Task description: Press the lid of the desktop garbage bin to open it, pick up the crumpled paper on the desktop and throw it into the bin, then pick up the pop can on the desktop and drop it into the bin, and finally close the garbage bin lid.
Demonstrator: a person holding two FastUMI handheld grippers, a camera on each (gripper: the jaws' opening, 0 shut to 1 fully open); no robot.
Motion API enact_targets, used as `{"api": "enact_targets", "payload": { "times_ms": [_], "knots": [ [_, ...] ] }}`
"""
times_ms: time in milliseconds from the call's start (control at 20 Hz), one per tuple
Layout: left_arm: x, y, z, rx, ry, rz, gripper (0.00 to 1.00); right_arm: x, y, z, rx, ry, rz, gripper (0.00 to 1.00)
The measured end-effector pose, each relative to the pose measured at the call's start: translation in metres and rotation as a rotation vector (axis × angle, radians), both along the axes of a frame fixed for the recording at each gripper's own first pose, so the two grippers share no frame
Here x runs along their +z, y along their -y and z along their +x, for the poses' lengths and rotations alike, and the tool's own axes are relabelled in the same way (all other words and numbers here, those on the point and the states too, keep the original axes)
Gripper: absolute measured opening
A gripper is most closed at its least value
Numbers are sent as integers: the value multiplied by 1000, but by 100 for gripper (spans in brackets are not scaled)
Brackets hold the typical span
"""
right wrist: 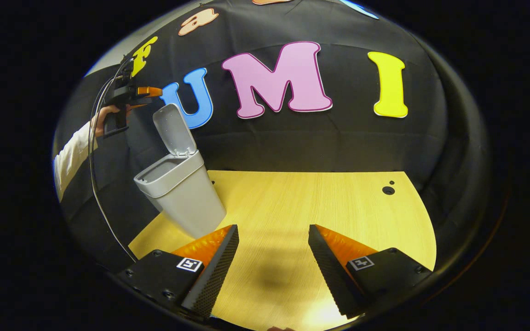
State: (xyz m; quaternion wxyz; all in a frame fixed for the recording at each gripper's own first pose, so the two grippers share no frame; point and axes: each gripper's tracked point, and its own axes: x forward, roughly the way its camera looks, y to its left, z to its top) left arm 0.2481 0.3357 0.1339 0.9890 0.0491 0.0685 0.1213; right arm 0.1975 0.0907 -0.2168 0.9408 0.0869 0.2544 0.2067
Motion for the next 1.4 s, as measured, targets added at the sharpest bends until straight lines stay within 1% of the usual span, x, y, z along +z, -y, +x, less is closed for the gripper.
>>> {"api": "enact_targets", "payload": {
  "times_ms": [100,350,450,500,550,600,750,850,900,1000,1100,1200,1400],
  "knots": [
    [-24,9,13,-10,-73,-4,94,3,-3,3,-3,0,15,99],
    [-61,27,12,-16,-166,-123,94,-3,0,5,0,1,-6,99],
    [-78,24,-1,-8,-209,-109,95,-5,1,8,-3,-1,-8,99],
    [-75,25,-4,-16,-190,-81,98,-5,2,8,-6,-2,-8,99],
    [-77,28,-7,-16,-199,-79,98,-6,2,9,-9,-4,-9,99],
    [-78,30,-16,-9,-211,-89,97,-8,1,10,-11,-8,-12,99],
    [-85,37,-44,-13,-207,-102,100,-9,-6,11,-6,-16,-10,99],
    [-97,43,-68,-24,-218,-93,100,-7,-13,14,3,-13,-12,99],
    [-105,45,-81,-26,-229,-104,100,-8,-19,14,9,-15,-13,99],
    [-126,49,-108,-30,-261,-121,100,-8,-29,15,25,-18,-12,99],
    [-145,51,-124,-50,-257,-90,100,-8,-40,15,41,-18,-15,99],
    [-177,54,-139,-47,-319,-97,96,-9,-51,15,61,-19,-20,99],
    [-232,53,-152,-31,-396,-128,99,-3,-66,12,89,-4,-26,99]
  ]
}}
